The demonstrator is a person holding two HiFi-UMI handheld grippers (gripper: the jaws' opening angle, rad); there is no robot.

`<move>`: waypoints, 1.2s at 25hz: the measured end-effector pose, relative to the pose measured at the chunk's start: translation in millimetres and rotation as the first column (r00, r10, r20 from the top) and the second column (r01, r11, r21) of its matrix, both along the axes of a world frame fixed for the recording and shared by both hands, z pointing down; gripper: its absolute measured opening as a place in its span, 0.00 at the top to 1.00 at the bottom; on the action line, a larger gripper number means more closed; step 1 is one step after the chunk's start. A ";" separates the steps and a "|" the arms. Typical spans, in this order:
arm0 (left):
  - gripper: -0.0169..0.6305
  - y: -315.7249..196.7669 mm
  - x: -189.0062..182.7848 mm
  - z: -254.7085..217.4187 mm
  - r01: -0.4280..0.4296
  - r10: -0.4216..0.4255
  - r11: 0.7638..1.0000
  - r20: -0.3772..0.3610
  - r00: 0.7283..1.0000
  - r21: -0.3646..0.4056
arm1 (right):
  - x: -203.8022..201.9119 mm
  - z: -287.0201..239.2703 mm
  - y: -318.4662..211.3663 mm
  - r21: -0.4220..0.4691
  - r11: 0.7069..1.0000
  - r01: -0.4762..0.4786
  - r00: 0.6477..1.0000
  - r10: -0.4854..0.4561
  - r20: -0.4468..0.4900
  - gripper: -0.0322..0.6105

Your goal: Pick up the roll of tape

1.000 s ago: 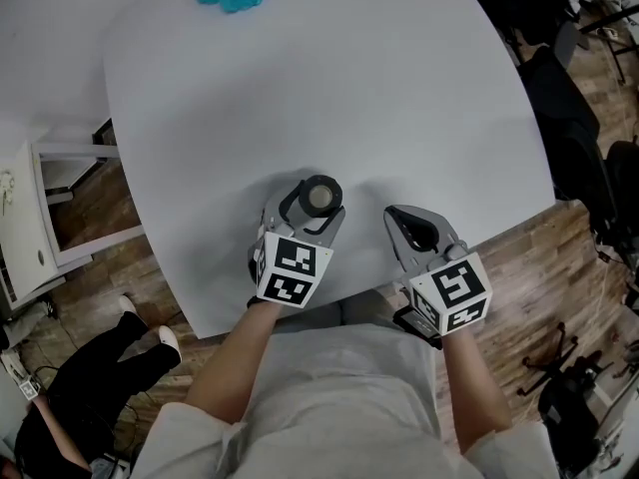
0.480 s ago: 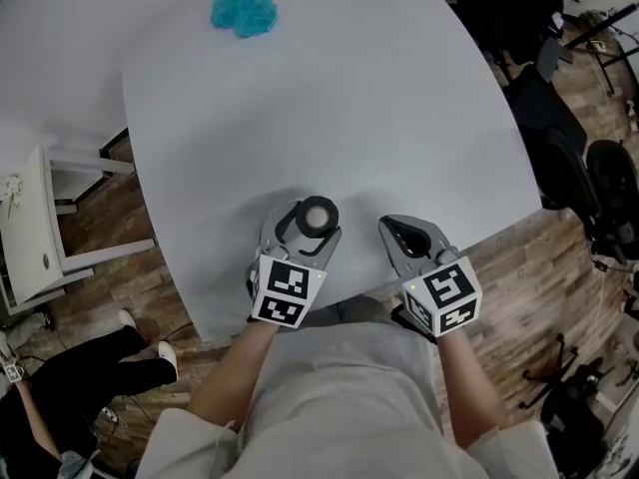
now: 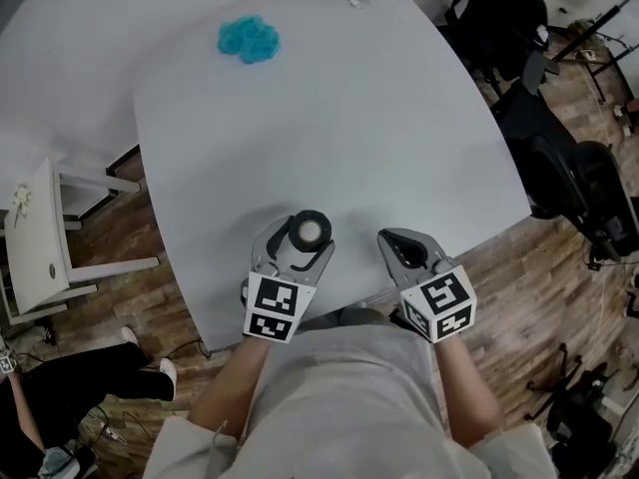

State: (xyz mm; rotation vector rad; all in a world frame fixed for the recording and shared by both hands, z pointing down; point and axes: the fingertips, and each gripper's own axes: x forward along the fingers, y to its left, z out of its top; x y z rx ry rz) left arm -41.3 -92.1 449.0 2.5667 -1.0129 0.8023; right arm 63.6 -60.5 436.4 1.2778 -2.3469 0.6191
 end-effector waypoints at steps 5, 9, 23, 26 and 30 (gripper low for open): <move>0.44 7.7 -0.3 -13.0 -0.002 0.002 1.000 -0.017 1.000 0.015 | -1.0 -8.9 2.3 0.016 1.000 0.000 1.000 0.000 -0.001 0.94; 0.44 11.3 0.4 -27.6 -0.008 0.009 0.999 -0.029 1.000 0.035 | -2.1 -18.9 0.9 0.031 1.000 0.003 1.000 -0.003 0.010 0.94; 0.44 17.8 -4.0 -57.0 -0.015 0.020 0.997 -0.069 0.997 0.071 | -12.5 -44.6 -2.6 0.075 0.997 0.024 1.000 -0.026 0.014 0.94; 0.44 20.1 -3.6 -58.3 -0.017 0.023 0.997 -0.073 0.997 0.077 | -11.6 -45.8 -1.3 0.080 0.997 0.022 1.000 -0.023 0.015 0.94; 0.44 21.7 -4.5 -59.5 -0.012 0.018 0.997 -0.078 0.997 0.078 | -9.2 -46.0 2.5 0.079 0.997 0.009 1.000 -0.011 0.023 0.94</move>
